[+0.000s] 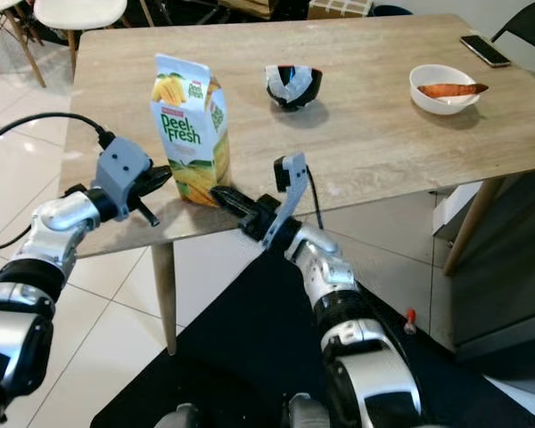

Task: Restocking fridge

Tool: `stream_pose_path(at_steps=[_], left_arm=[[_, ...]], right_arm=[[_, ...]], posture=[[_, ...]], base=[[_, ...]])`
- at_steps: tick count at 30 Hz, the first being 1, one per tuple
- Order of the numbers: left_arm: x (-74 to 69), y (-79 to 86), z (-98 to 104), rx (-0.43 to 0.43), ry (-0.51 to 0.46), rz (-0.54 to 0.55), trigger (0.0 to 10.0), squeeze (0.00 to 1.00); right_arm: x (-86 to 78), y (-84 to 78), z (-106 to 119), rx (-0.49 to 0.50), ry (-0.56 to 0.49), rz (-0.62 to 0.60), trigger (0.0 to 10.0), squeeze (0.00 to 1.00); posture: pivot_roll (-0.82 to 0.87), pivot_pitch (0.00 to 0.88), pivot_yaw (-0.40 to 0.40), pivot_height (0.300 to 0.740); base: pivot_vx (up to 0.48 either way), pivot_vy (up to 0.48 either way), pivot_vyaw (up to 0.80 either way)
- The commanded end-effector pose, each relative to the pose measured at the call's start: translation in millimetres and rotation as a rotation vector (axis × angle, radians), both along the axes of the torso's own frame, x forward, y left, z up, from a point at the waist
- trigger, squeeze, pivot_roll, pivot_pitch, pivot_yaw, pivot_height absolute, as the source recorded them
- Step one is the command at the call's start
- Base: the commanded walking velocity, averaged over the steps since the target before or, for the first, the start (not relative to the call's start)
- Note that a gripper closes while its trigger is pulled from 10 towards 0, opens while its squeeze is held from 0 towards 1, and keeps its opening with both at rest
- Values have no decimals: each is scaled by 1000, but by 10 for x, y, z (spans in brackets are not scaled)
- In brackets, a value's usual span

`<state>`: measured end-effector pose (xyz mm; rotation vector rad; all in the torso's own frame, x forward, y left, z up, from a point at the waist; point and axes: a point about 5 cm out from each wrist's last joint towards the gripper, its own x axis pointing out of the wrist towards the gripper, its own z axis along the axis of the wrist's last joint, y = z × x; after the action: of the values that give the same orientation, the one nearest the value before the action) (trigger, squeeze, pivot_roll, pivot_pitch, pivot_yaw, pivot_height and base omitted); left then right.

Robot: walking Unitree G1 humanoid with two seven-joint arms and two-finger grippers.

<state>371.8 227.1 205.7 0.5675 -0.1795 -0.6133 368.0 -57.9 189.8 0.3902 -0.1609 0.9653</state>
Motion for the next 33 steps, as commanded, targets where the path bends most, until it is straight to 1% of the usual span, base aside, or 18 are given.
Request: stream_pose_path(at_steps=[1, 2, 3, 5, 6, 8, 10, 12, 13, 16, 17, 20, 21, 23, 26, 29, 30, 33], left_arm=[[-104, 99, -83, -27, 29, -30, 10000, 0], [-150, 104, -130, -43, 43, -52, 10000, 0], [-150, 104, -130, -43, 43, -52, 10000, 0], [-263, 110, -247, -72, 79, -88, 10000, 0], [-294, 112, -279, -80, 88, -96, 10000, 0], [-407, 119, -393, -95, 115, -107, 10000, 0], [-442, 120, -425, -99, 124, -111, 10000, 0], [-581, 76, -528, -127, 149, -127, 10000, 0], [-581, 76, -528, -127, 149, -127, 10000, 0], [-701, -27, -553, -161, 160, -151, 10000, 0], [-731, -99, -553, -182, 159, -162, 10000, 0], [-763, -174, -553, -206, 159, -173, 10000, 0], [-775, -226, -565, -219, 156, -177, 10000, 0], [-807, -376, -608, -257, 155, -179, 10000, 0], [-807, -403, -622, -266, 151, -171, 10000, 0], [-821, -437, -632, -272, 148, -155, 10000, 0], [-833, -455, -636, -274, 150, -152, 10000, 0], [-860, -477, -628, -277, 159, -146, 10000, 0]], right_arm=[[72, -117, 145, 78, -13, -73, 10000, 0], [88, -152, 227, 128, -20, -74, 10000, 0], [88, -152, 227, 128, -20, -74, 10000, 0], [84, -226, 377, 247, -23, -8, 10000, 0], [77, -247, 412, 274, -25, 15, 10000, 0], [64, -312, 477, 276, -49, 62, 10000, 0], [69, -332, 492, 271, -56, 66, 10000, 0], [138, -439, 520, 248, -58, 1, 10000, 0], [138, -439, 520, 248, -58, 1, 10000, 0], [216, -530, 590, 268, -47, -87, 10000, 0], [243, -544, 646, 292, -44, -108, 10000, 286], [268, -554, 705, 318, -39, -125, 10000, 286], [274, -536, 748, 325, -46, -114, 10000, 1000], [273, -441, 858, 294, -83, -76, 10000, 1000], [265, -400, 864, 257, -98, -65, 10000, 1000], [264, -332, 837, 149, -126, -83, 10000, 1000], [261, -302, 823, 109, -139, -85, 10000, 780], [262, -271, 811, 77, -151, -85, 10000, 780]], posture=[[-92, 151, -42, 740], [-92, 151, -42, 740], [-92, 151, -42, 740], [-85, 150, -52, 740], [-85, 150, -52, 740], [-78, 153, -62, 740], [-78, 153, -62, 740], [-72, 155, -66, 740], [-72, 155, -66, 740], [-71, 155, -66, 740], [-71, 155, -66, 740], [-71, 154, -63, 740], [-71, 154, -63, 740], [-71, 153, -64, 740], [-70, 153, -65, 740], [-70, 153, -66, 740], [-68, 155, -65, 740], [-68, 155, -65, 740]], base=[[0, 0, 0], [0, 0, 0], [0, 0, 0], [0, 0, 0], [0, 0, 0], [0, 0, 0], [0, 0, 0], [0, 0, 0], [0, 0, 0], [0, 0, 0], [0, 0, 0], [0, 0, 0], [0, 0, 0], [0, 0, 0], [0, 0, 0], [0, 0, 0], [0, 0, 0], [0, 0, 0]])
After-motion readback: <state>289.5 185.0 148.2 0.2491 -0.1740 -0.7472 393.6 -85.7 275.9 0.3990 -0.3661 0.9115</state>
